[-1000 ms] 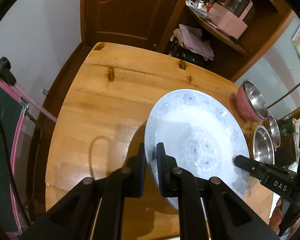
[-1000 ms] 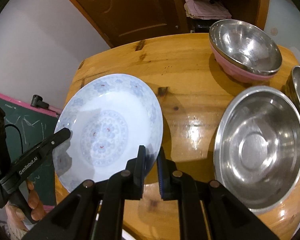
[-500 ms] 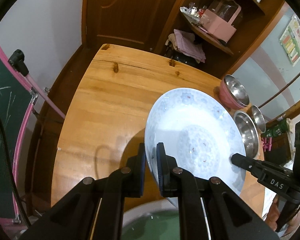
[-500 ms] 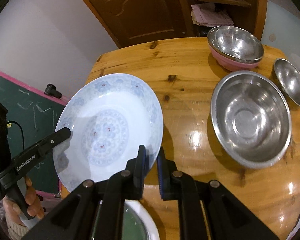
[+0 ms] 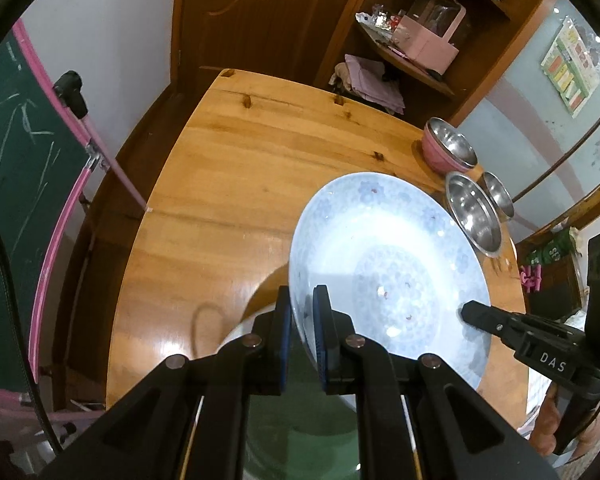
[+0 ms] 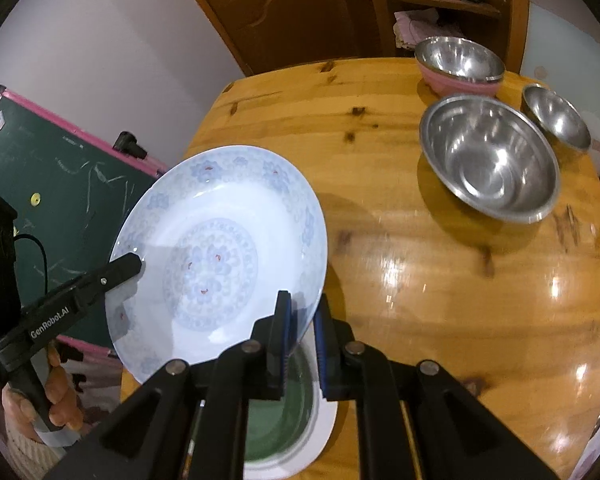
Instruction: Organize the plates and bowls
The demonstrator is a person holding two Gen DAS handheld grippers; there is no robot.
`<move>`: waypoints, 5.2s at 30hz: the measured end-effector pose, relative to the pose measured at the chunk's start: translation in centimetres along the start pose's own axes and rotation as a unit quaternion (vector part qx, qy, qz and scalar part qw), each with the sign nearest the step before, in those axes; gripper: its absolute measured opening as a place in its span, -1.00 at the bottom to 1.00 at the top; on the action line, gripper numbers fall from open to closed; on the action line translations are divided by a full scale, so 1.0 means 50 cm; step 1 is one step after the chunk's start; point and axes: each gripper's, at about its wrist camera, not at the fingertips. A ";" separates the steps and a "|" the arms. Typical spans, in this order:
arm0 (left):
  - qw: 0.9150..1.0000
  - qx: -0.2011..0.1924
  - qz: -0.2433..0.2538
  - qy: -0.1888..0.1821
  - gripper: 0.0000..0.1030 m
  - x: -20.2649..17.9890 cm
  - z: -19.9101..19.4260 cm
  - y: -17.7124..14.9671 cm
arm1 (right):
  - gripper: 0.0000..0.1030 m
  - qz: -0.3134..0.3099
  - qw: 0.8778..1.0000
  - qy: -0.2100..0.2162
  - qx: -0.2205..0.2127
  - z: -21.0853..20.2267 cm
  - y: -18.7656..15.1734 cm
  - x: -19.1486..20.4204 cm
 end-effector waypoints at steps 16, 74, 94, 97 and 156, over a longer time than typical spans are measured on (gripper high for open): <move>1.000 0.003 0.007 0.009 -0.85 0.014 -0.050 -0.153 | -0.80 -0.009 1.000 0.005 -0.008 -0.029 -0.163 0.016; 0.998 0.064 0.008 0.028 -0.31 0.050 0.049 -0.224 | -0.71 -0.094 0.993 -0.070 0.014 0.074 -0.225 0.062; 0.996 -0.014 0.067 0.055 0.88 -0.024 -0.029 -0.182 | -0.62 -0.130 0.985 -0.113 0.001 0.069 -0.225 0.082; 0.996 -0.019 0.073 0.056 0.98 -0.037 -0.038 -0.171 | -0.45 -0.129 0.986 -0.105 -0.005 0.056 -0.217 0.084; 0.972 -0.124 0.193 0.052 0.98 -0.569 -0.095 0.235 | -0.26 0.033 0.980 -0.145 -0.133 -0.451 0.153 -0.296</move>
Point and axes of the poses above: each gripper's, at about its wrist camera, not at the fingertips, and z roughly the way its jaws point, x to its left, y to its top, and after that the axes turned 5 degrees about y, right-handed
